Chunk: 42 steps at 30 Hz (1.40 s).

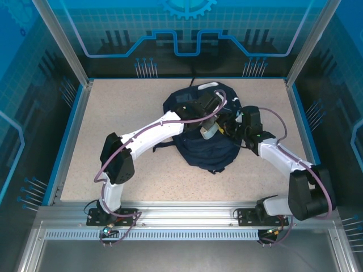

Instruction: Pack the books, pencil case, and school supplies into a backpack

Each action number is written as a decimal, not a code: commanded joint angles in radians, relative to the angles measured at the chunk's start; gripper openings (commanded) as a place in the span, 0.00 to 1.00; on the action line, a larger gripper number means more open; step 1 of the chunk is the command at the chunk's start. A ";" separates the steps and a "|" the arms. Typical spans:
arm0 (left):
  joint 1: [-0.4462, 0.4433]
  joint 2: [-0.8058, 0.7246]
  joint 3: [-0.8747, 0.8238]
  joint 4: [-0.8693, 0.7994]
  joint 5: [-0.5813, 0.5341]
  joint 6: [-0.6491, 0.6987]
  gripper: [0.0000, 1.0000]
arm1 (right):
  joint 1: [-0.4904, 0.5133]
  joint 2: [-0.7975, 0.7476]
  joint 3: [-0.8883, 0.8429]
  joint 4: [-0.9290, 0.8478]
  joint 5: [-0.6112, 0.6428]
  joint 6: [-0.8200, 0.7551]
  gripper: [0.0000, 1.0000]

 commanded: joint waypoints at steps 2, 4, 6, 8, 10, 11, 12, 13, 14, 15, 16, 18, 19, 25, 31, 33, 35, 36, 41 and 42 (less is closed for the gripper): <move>-0.016 -0.016 0.097 0.035 0.018 -0.071 0.00 | 0.028 0.036 0.047 0.066 0.034 0.031 0.44; -0.016 -0.014 0.098 0.030 0.015 -0.076 0.00 | 0.028 0.029 0.040 0.037 0.026 0.028 0.54; -0.014 -0.013 0.096 0.026 0.017 -0.081 0.00 | 0.029 0.002 0.024 -0.004 0.021 0.016 0.57; -0.012 -0.013 0.095 0.022 0.018 -0.084 0.00 | 0.028 -0.035 0.017 -0.073 0.023 -0.009 0.58; -0.011 -0.015 0.092 0.020 0.020 -0.085 0.00 | 0.028 -0.074 0.005 -0.131 0.025 -0.033 0.58; -0.011 -0.014 0.092 0.021 0.019 -0.086 0.00 | 0.028 -0.092 0.000 -0.157 0.024 -0.044 0.57; -0.011 -0.015 0.091 0.020 0.021 -0.087 0.01 | 0.030 -0.110 -0.007 -0.181 0.024 -0.052 0.56; -0.011 -0.016 0.091 0.020 0.024 -0.089 0.00 | 0.031 -0.122 -0.014 -0.194 0.020 -0.057 0.55; -0.011 -0.016 0.090 0.022 0.026 -0.090 0.00 | 0.035 -0.132 -0.022 -0.204 0.015 -0.059 0.54; -0.011 -0.017 0.092 0.023 0.027 -0.092 0.01 | 0.039 -0.138 -0.028 -0.209 0.014 -0.060 0.53; -0.011 -0.016 0.092 0.024 0.032 -0.093 0.00 | 0.046 -0.143 -0.034 -0.213 0.014 -0.062 0.51; -0.011 -0.014 0.092 0.023 0.042 -0.097 0.00 | 0.061 -0.145 -0.038 -0.222 0.017 -0.064 0.47; -0.011 -0.014 0.093 0.024 0.045 -0.099 0.00 | 0.067 -0.143 -0.041 -0.218 0.019 -0.064 0.45; -0.011 -0.018 0.091 0.018 0.052 -0.113 0.00 | 0.088 -0.070 -0.027 -0.146 0.009 -0.065 0.26; -0.011 -0.020 0.089 0.015 0.054 -0.122 0.00 | 0.105 0.035 0.024 -0.035 0.028 -0.089 0.18; -0.009 -0.018 0.087 0.016 0.053 -0.126 0.00 | 0.108 0.073 0.030 0.046 0.025 -0.093 0.18; -0.007 -0.014 0.086 0.019 0.052 -0.132 0.00 | 0.108 0.113 0.047 0.107 0.003 -0.103 0.18; -0.005 -0.014 0.086 0.020 0.054 -0.136 0.00 | 0.108 0.136 0.060 0.131 -0.010 -0.111 0.18; 0.013 -0.014 0.075 0.022 0.054 -0.172 0.00 | 0.106 0.180 0.121 0.142 -0.083 -0.135 0.25; 0.019 -0.016 0.072 0.025 0.054 -0.181 0.00 | 0.106 0.167 0.116 0.134 -0.084 -0.140 0.26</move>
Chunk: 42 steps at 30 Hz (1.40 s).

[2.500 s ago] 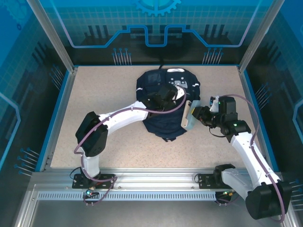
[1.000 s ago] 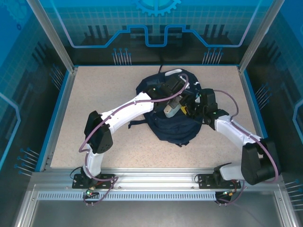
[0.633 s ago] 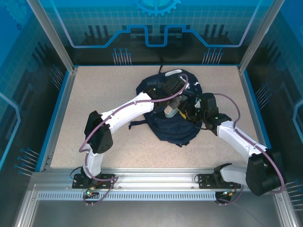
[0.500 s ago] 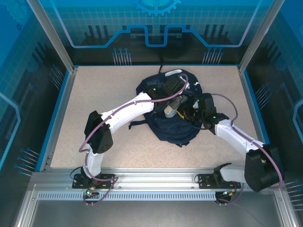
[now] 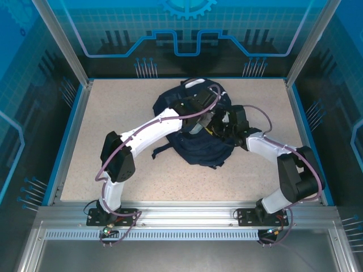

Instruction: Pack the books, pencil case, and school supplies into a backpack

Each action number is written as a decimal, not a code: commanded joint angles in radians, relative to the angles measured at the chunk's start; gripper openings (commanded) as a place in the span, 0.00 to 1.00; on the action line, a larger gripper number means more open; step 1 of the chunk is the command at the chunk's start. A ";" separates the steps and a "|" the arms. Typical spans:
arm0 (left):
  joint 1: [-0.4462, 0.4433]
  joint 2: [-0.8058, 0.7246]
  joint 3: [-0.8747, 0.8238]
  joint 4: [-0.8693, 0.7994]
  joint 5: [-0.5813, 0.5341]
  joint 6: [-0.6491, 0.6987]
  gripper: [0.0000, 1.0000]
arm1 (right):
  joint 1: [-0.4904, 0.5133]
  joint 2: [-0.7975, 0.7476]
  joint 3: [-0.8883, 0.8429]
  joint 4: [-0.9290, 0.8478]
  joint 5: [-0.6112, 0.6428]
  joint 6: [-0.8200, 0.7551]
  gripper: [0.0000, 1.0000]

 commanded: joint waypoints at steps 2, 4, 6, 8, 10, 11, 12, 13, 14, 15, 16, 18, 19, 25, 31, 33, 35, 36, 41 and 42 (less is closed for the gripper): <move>-0.005 -0.033 0.042 0.081 0.060 -0.082 0.00 | 0.013 -0.063 0.035 0.008 -0.039 -0.080 0.31; 0.004 -0.038 0.028 0.087 0.064 -0.096 0.00 | 0.009 -0.130 0.032 -0.093 -0.010 -0.117 0.37; 0.010 -0.051 -0.001 0.107 0.071 -0.106 0.00 | 0.005 -0.203 0.000 -0.196 0.019 -0.149 0.43; 0.015 -0.067 -0.036 0.127 0.096 -0.120 0.01 | 0.002 -0.281 -0.013 -0.325 0.063 -0.194 0.49; 0.017 -0.086 -0.071 0.141 0.128 -0.132 0.05 | -0.005 -0.350 -0.030 -0.430 0.104 -0.224 0.54; 0.017 -0.099 -0.091 0.149 0.152 -0.139 0.11 | -0.011 -0.386 -0.043 -0.476 0.120 -0.239 0.56; 0.018 -0.111 -0.109 0.153 0.183 -0.145 0.17 | -0.019 -0.414 -0.056 -0.516 0.130 -0.250 0.58; 0.021 -0.127 -0.129 0.158 0.231 -0.150 0.25 | -0.025 -0.449 -0.070 -0.555 0.142 -0.265 0.60; 0.025 -0.145 -0.153 0.167 0.280 -0.159 0.32 | -0.032 -0.484 -0.085 -0.592 0.154 -0.276 0.62; 0.026 -0.160 -0.175 0.176 0.310 -0.171 0.38 | -0.039 -0.512 -0.095 -0.619 0.163 -0.284 0.64; 0.027 -0.178 -0.200 0.187 0.342 -0.182 0.46 | -0.046 -0.543 -0.104 -0.649 0.173 -0.295 0.65; 0.035 -0.210 -0.246 0.200 0.383 -0.208 0.59 | -0.058 -0.586 -0.110 -0.692 0.179 -0.313 0.68; 0.040 -0.229 -0.268 0.203 0.396 -0.223 0.65 | -0.062 -0.605 -0.109 -0.713 0.181 -0.322 0.68; 0.111 -0.372 -0.436 0.235 0.407 -0.344 0.84 | -0.063 -0.658 -0.061 -0.773 0.175 -0.381 0.74; 0.256 -0.532 -0.696 0.340 0.422 -0.496 0.92 | -0.025 -0.625 -0.011 -0.745 0.171 -0.387 0.75; 0.294 -0.571 -0.772 0.373 0.430 -0.498 0.93 | -0.001 -0.597 0.000 -0.718 0.172 -0.373 0.75; 0.313 -0.603 -0.842 0.413 0.430 -0.467 0.93 | 0.030 -0.558 0.018 -0.688 0.182 -0.357 0.75; 0.316 -0.610 -0.866 0.428 0.430 -0.443 0.93 | 0.041 -0.538 0.020 -0.674 0.190 -0.348 0.75; 0.316 -0.608 -1.003 0.573 0.517 -0.301 0.89 | 0.088 -0.411 0.078 -0.580 0.222 -0.295 0.73; 0.316 -0.600 -1.022 0.602 0.545 -0.287 0.87 | 0.092 -0.384 0.083 -0.559 0.225 -0.288 0.72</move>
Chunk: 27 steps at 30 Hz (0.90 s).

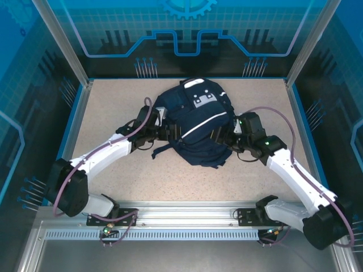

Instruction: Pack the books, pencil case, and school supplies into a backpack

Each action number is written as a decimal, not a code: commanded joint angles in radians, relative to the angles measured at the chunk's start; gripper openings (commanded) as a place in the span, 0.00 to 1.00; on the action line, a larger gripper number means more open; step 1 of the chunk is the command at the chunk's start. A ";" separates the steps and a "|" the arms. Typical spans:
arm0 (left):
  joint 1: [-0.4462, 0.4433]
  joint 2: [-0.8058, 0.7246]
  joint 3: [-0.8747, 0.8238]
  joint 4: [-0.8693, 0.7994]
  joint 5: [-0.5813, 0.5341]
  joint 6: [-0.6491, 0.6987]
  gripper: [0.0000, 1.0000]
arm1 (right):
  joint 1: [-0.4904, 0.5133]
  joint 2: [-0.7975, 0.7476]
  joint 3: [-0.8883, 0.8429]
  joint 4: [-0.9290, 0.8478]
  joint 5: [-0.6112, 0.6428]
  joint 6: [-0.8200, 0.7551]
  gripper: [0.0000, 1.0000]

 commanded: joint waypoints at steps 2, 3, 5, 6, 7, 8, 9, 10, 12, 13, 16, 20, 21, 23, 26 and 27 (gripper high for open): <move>-0.003 0.014 -0.087 0.210 0.160 0.122 0.80 | 0.022 0.087 0.049 0.099 0.034 0.050 0.71; -0.004 0.027 -0.100 0.236 0.178 0.140 0.77 | 0.022 0.105 0.053 0.104 0.037 0.057 0.70; -0.004 0.057 -0.119 0.291 0.189 0.174 0.68 | 0.020 0.140 0.057 0.126 0.039 0.061 0.68; -0.005 0.069 -0.122 0.304 0.194 0.195 0.65 | 0.019 0.154 0.057 0.132 0.039 0.066 0.68; -0.005 0.085 -0.127 0.318 0.200 0.222 0.62 | 0.017 0.167 0.059 0.142 0.035 0.067 0.67; -0.005 0.100 -0.129 0.323 0.198 0.253 0.58 | 0.016 0.179 0.061 0.151 0.031 0.068 0.66; -0.005 0.112 -0.128 0.322 0.196 0.279 0.56 | 0.013 0.192 0.064 0.152 0.025 0.069 0.65; -0.005 0.126 -0.123 0.314 0.203 0.311 0.54 | 0.009 0.201 0.070 0.153 0.017 0.068 0.64; -0.005 0.145 -0.116 0.299 0.228 0.362 0.52 | 0.005 0.219 0.078 0.153 0.007 0.064 0.63; -0.005 0.151 -0.115 0.297 0.233 0.383 0.51 | 0.004 0.223 0.082 0.153 0.002 0.061 0.63; -0.005 0.178 -0.106 0.277 0.242 0.433 0.46 | 0.002 0.230 0.085 0.152 -0.003 0.056 0.63; -0.005 0.226 -0.077 0.246 0.271 0.476 0.37 | -0.004 0.230 0.080 0.152 -0.007 0.054 0.62; -0.005 0.229 -0.076 0.247 0.271 0.482 0.36 | -0.006 0.230 0.081 0.151 -0.008 0.055 0.62; -0.004 0.240 -0.071 0.255 0.259 0.496 0.34 | -0.008 0.231 0.079 0.150 -0.009 0.052 0.62; -0.004 0.253 -0.059 0.259 0.245 0.510 0.33 | -0.011 0.237 0.078 0.149 -0.015 0.051 0.62; -0.004 0.254 -0.056 0.260 0.241 0.515 0.33 | -0.012 0.237 0.076 0.149 -0.015 0.050 0.62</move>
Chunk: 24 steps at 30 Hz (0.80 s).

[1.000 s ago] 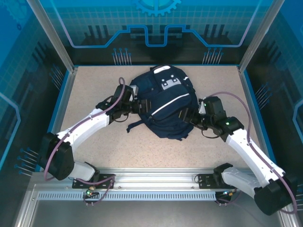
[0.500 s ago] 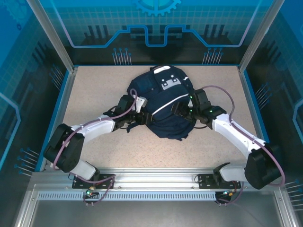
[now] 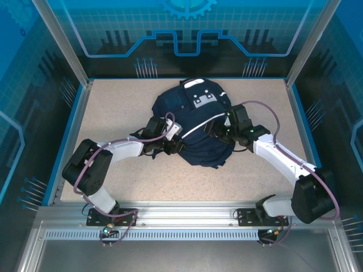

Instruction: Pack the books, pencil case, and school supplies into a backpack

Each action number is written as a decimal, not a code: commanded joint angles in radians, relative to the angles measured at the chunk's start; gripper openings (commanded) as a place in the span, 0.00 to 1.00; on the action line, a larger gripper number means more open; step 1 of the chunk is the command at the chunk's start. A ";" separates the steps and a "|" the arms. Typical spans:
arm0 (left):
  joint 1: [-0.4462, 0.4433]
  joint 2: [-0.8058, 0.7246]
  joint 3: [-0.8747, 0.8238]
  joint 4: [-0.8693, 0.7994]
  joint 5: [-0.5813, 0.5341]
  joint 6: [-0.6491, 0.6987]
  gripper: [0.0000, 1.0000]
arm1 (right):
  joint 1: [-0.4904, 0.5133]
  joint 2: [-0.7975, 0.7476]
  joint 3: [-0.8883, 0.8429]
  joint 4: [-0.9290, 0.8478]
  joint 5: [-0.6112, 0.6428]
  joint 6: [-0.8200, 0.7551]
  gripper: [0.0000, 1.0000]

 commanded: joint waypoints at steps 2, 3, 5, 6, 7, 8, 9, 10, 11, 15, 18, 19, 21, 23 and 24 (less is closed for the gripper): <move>0.001 0.011 0.043 0.007 0.005 0.062 0.33 | -0.014 0.016 0.018 0.018 -0.019 -0.005 0.62; 0.002 0.011 0.044 0.008 0.001 0.065 0.32 | -0.014 0.017 0.020 0.017 -0.019 -0.006 0.62; 0.007 0.008 0.048 0.009 0.002 0.069 0.30 | -0.014 0.017 0.020 0.017 -0.019 -0.006 0.62; 0.008 0.007 0.048 0.009 0.006 0.069 0.29 | -0.014 0.017 0.020 0.017 -0.018 -0.006 0.62; 0.008 0.005 0.049 0.008 0.012 0.069 0.26 | -0.014 0.017 0.018 0.017 -0.017 -0.006 0.61; 0.008 0.002 0.050 0.006 0.020 0.067 0.24 | -0.013 0.019 0.017 0.019 -0.017 -0.004 0.61; 0.008 0.000 0.051 0.003 0.027 0.067 0.21 | -0.014 0.021 0.015 0.020 -0.017 -0.002 0.61; 0.008 -0.003 0.051 -0.002 0.032 0.067 0.19 | -0.014 0.023 0.012 0.023 -0.020 0.000 0.61; 0.009 -0.007 0.052 -0.006 0.034 0.066 0.15 | -0.014 0.026 0.009 0.028 -0.023 0.002 0.60; 0.009 -0.027 0.037 -0.011 0.053 0.063 0.06 | -0.011 0.041 -0.005 0.044 -0.031 0.013 0.59; 0.008 -0.039 0.027 -0.017 0.066 0.056 0.00 | -0.006 0.057 -0.008 0.053 -0.033 0.017 0.58; 0.009 -0.043 0.022 -0.018 0.067 0.051 0.00 | -0.003 0.061 -0.010 0.055 -0.032 0.017 0.58; 0.009 -0.055 0.009 -0.019 0.070 0.041 0.00 | 0.000 0.070 -0.010 0.062 -0.030 0.020 0.57; 0.008 -0.075 -0.010 -0.013 0.070 0.026 0.00 | 0.007 0.085 -0.007 0.069 -0.030 0.020 0.56; 0.008 -0.087 -0.021 -0.010 0.071 0.020 0.00 | 0.010 0.095 -0.003 0.072 -0.033 0.020 0.55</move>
